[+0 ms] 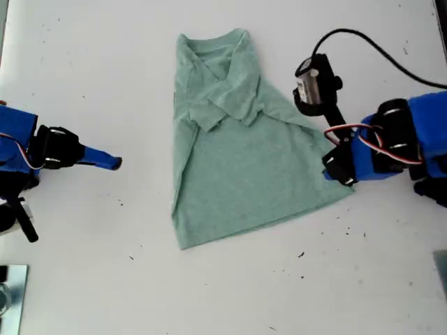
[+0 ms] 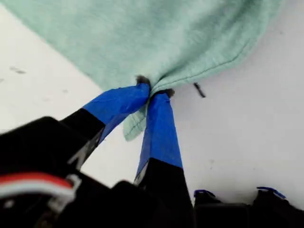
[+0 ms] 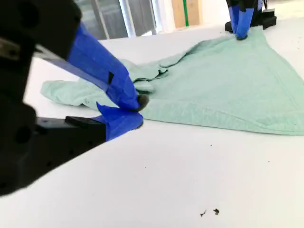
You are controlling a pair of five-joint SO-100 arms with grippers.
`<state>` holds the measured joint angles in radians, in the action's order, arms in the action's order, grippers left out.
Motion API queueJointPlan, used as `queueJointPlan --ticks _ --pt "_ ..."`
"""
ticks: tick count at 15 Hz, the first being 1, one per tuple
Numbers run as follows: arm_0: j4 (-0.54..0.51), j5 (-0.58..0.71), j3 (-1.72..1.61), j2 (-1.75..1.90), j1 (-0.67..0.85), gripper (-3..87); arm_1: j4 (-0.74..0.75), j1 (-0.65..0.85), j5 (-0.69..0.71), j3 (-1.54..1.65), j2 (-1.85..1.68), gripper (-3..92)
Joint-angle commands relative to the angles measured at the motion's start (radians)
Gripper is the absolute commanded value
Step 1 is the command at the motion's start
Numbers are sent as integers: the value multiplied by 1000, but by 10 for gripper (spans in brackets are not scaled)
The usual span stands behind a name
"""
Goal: Fold t shirt
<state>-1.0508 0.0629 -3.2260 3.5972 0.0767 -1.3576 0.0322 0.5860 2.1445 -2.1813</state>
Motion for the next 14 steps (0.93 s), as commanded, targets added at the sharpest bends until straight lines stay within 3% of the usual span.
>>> queueJointPlan --ticks 1,4,6,8,9,10,12,14 --pt "14 12 -12 5 -12 -1 -176 -23 23 -413 118 25" --pt "14 12 -12 5 -15 -1 -253 -77 40 -873 482 25" --pt "14 12 -12 5 -20 -1 -192 -100 41 -1035 680 25" --pt "14 12 -12 5 -20 -1 -104 -109 2 -1006 739 23" --pt "14 12 -12 5 -20 -1 -71 -127 -37 -963 759 53" --pt "14 12 -12 5 -18 -1 -64 -150 -60 -965 801 266" --pt "14 12 -12 5 -14 -1 -78 -189 -77 -1005 828 346" --pt "14 12 -12 5 -20 -1 -314 -204 -71 -1192 795 349"
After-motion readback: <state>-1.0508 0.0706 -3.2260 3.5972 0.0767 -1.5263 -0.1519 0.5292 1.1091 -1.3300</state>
